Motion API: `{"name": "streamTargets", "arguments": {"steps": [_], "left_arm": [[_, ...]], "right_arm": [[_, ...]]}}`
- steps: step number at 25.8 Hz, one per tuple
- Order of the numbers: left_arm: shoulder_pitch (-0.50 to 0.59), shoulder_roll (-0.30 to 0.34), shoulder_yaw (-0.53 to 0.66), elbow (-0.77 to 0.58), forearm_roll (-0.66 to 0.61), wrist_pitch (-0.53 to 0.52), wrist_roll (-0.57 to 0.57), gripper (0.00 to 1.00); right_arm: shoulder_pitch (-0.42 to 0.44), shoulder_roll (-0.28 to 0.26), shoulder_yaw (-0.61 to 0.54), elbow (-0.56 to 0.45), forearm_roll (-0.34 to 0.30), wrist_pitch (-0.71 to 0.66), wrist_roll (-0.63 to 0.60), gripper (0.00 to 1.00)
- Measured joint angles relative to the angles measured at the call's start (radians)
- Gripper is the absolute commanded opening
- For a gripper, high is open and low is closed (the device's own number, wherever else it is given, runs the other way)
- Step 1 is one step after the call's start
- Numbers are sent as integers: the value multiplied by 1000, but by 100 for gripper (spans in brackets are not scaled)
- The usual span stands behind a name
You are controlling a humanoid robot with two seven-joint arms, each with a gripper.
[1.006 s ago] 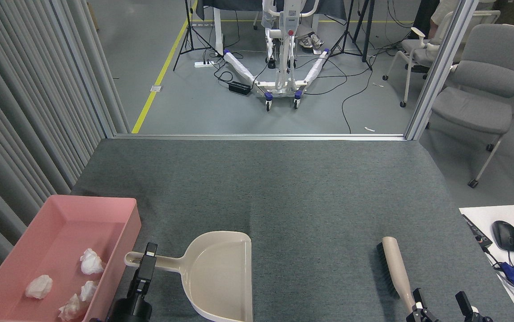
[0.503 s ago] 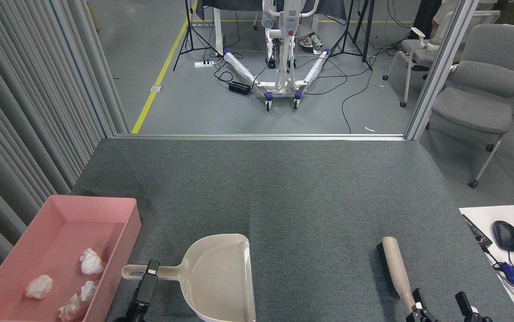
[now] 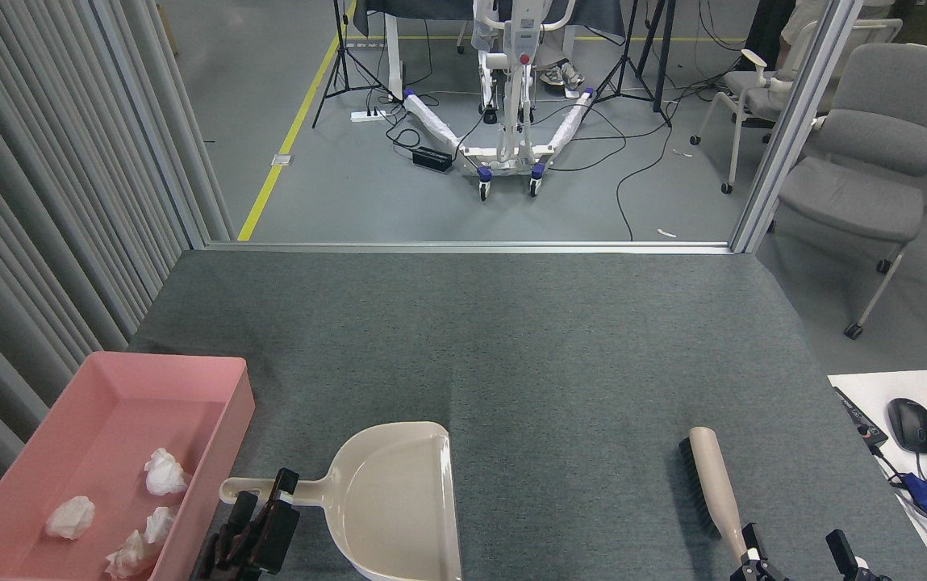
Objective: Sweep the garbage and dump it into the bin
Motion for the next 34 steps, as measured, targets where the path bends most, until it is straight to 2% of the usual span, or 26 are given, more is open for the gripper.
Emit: {"name": "streamTargets", "arguments": {"steps": [5,7,10,14,20,23,28,34], "left_arm": [[7,67,0,-24,-322,-27,-4,99],[7,107,0,-24,-411,-51,-4,99],[9,180,9,-21,-479,-67,4,99],[11,221,59,-26,-511,-77,8,99],[45,207,157,-31,-565,-95,-36,99],[76,194,209,-37,-575,-171,-94,99],[136,123,305,-43,-579,-269,-127,99],[151,52,328,-44,-580,-290,-106,99]], "right_arm": [[1,5,0,0,-2,-5,2,98],[1,5,0,0,-2,-6,2,98],[2,6,-1,0,-3,-6,3,98],[2,6,-1,1,-4,-6,3,98],[2,7,-1,1,-5,-8,7,98],[3,9,-1,1,-5,-8,8,98],[5,12,0,1,-5,-8,3,98],[5,13,-1,2,-5,-7,3,98]]}}
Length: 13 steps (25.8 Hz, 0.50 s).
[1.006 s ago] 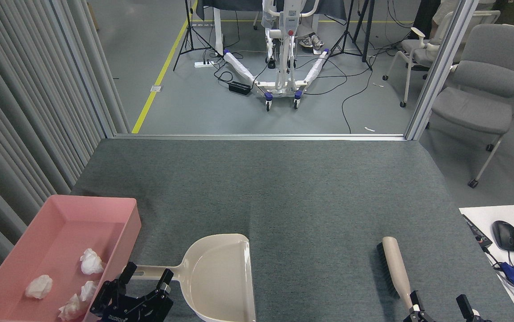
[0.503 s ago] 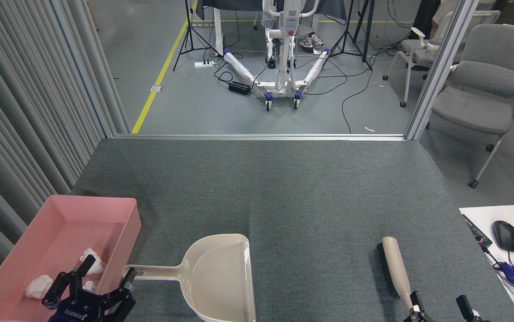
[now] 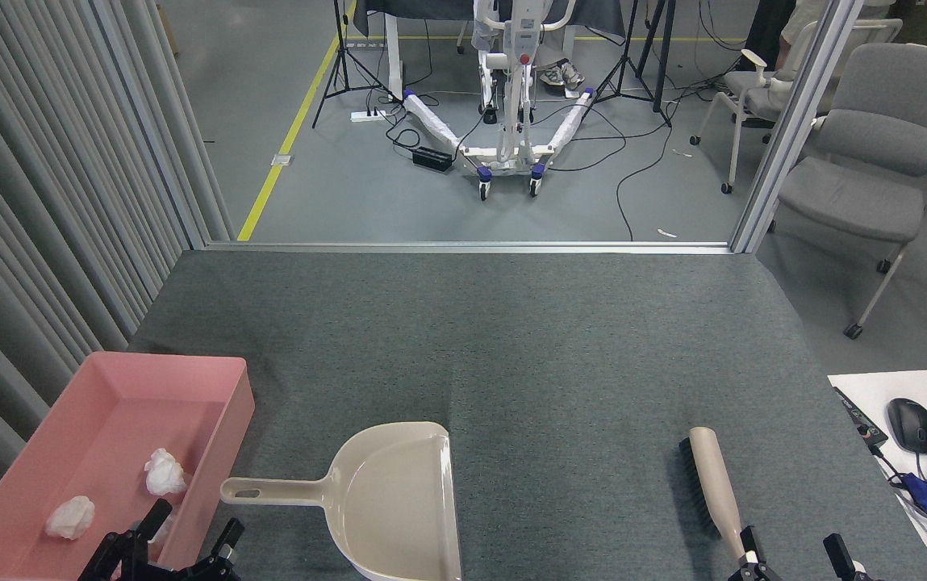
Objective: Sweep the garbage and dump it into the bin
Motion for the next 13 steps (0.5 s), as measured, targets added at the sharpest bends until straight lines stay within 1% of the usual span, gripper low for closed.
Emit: {"name": "streamTargets", "arguments": {"steps": [4,7,13], "left_arm": [[1,-26,3,0,-1,11,49,99],[1,-50,4,1,-1,31,53,99],[-12,-56,5,1,-6,37,44,99]], "right_arm": [[0,0,0,0,0,1,0,98],[0,0,0,0,0,1,0,98],[0,0,0,1,0,2,0,98]]}}
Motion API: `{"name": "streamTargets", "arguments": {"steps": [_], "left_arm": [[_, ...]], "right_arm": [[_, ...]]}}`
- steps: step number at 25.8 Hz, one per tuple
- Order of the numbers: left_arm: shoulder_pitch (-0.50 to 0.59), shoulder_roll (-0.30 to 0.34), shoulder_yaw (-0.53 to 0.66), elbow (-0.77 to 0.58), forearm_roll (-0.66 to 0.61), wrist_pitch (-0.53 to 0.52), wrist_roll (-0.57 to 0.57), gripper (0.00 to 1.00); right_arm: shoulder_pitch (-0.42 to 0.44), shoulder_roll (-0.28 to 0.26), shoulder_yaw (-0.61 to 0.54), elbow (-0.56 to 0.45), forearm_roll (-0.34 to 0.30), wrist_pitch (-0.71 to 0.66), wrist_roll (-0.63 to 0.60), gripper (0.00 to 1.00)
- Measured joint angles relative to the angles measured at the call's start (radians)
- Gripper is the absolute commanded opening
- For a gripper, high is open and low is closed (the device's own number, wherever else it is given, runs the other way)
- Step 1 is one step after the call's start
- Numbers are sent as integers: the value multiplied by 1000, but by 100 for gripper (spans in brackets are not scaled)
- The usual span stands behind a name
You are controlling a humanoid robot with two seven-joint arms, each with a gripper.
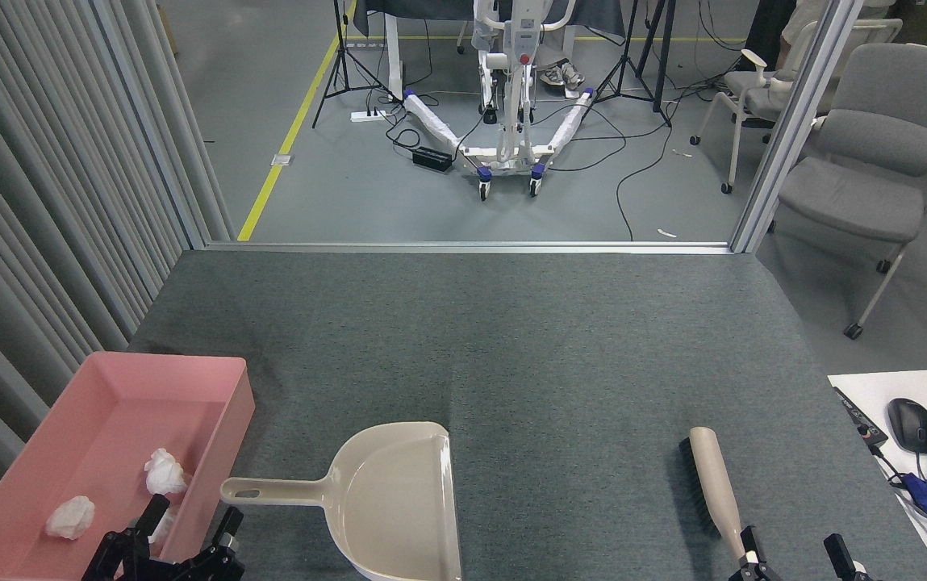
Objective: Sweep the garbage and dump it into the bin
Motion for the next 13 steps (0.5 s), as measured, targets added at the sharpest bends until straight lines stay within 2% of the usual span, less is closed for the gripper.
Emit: {"name": "streamTargets", "arguments": {"steps": [13], "left_arm": [[-12,1,1,1,-1,-3,-3,99]], "right_arm": [[3,-1,0,-1,-1,0,0,98]]}}
